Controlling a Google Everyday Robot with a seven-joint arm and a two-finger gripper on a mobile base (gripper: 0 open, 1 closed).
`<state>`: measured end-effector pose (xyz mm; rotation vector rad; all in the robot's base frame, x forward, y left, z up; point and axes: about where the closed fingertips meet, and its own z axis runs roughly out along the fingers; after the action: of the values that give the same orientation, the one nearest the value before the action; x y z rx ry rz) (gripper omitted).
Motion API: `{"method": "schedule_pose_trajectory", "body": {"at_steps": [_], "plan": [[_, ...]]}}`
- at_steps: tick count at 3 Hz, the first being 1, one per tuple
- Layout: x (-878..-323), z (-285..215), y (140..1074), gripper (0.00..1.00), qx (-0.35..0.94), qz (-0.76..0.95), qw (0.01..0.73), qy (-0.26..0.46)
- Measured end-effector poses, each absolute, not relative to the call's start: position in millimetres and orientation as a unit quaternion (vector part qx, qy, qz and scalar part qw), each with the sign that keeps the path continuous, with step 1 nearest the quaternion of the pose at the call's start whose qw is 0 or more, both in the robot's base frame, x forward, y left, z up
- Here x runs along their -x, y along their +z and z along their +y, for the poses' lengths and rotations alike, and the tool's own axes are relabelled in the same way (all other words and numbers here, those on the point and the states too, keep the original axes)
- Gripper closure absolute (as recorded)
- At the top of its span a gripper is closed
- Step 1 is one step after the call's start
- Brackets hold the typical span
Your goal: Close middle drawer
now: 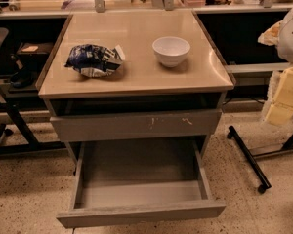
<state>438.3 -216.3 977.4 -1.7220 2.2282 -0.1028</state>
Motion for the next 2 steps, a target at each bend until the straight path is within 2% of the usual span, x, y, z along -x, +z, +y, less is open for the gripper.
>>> {"method": "schedule_pose_trajectory", "body": {"at_steps": [1, 2], "plan": [[-438.3, -216.3, 977.4, 0.00, 0.603, 0.780, 0.161, -0.036], [-438.3, -216.3, 977.5, 0.18, 0.603, 0.780, 0.161, -0.036]]}}
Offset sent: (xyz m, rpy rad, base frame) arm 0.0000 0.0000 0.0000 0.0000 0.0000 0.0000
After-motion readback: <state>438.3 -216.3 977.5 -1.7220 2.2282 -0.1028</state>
